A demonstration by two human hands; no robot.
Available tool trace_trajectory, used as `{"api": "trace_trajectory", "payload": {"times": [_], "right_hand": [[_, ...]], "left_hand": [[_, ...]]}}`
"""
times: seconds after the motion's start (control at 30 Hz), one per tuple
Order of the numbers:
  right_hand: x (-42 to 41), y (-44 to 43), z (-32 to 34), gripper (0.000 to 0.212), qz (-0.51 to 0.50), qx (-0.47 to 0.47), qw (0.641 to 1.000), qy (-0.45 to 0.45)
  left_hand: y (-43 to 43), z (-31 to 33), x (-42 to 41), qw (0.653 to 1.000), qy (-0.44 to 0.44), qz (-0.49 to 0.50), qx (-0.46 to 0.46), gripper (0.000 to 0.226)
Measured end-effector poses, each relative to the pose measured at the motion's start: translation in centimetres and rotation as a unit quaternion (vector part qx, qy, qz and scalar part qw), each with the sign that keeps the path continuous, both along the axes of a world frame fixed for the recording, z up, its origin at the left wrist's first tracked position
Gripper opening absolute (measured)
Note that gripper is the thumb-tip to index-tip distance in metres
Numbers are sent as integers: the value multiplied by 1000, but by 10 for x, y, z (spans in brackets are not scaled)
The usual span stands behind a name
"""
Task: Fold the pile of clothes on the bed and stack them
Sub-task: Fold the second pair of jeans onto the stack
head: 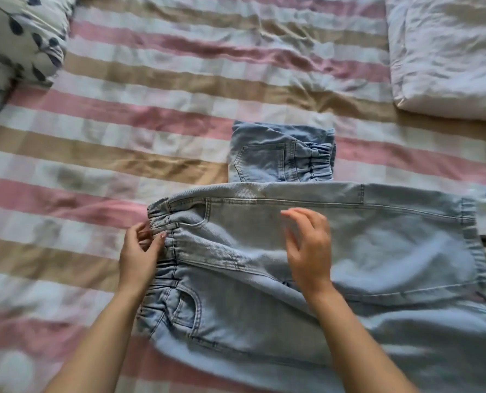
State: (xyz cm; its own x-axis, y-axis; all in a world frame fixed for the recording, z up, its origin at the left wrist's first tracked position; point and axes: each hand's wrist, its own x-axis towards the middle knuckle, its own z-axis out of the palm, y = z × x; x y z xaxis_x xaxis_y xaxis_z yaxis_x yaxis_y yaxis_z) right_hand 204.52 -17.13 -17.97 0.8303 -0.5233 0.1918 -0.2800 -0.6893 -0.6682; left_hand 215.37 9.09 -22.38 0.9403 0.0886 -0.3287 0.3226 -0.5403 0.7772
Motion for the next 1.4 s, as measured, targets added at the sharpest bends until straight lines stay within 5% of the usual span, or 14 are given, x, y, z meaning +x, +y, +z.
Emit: {"api": "trace_trajectory", "payload": {"times": [0.17,0.23,0.33,0.47,0.63,0.7,0.93,1.07,1.23,1.33,1.4], "right_hand": [[-160,20,-10,27,-200,57,976,66],[-206,27,-18,31,-315,81,940,100],[-237,35,-23,49,-472,170,857,116],[-243,36,-25,68,-623,324,702,119],[-248,27,-34,46,-659,459,595,43],[-253,28,-35,15,-634,503,587,25],[-287,97,-29,22,-602,576,552,38],[-297,127,-34,28,-584,585,561,53],[-308,96,-31,19,-622,506,597,27],[-322,47,-26,56,-674,417,609,26],[-333,15,-25,52,-675,393,624,6]], "left_hand": [[32,4,-109,995,18,74,59,44],[31,3,-138,984,56,170,-20,36],[15,3,-162,927,118,310,-176,18],[-3,1,-158,884,115,391,-230,19],[2,-9,-142,880,111,404,-222,14],[10,-6,-142,882,89,401,-231,14],[77,11,-167,889,67,422,-167,13],[110,14,-175,895,56,408,-171,23],[117,10,-178,906,76,362,-204,18],[119,5,-177,910,60,355,-205,15],[121,0,-178,914,49,347,-204,16]]}}
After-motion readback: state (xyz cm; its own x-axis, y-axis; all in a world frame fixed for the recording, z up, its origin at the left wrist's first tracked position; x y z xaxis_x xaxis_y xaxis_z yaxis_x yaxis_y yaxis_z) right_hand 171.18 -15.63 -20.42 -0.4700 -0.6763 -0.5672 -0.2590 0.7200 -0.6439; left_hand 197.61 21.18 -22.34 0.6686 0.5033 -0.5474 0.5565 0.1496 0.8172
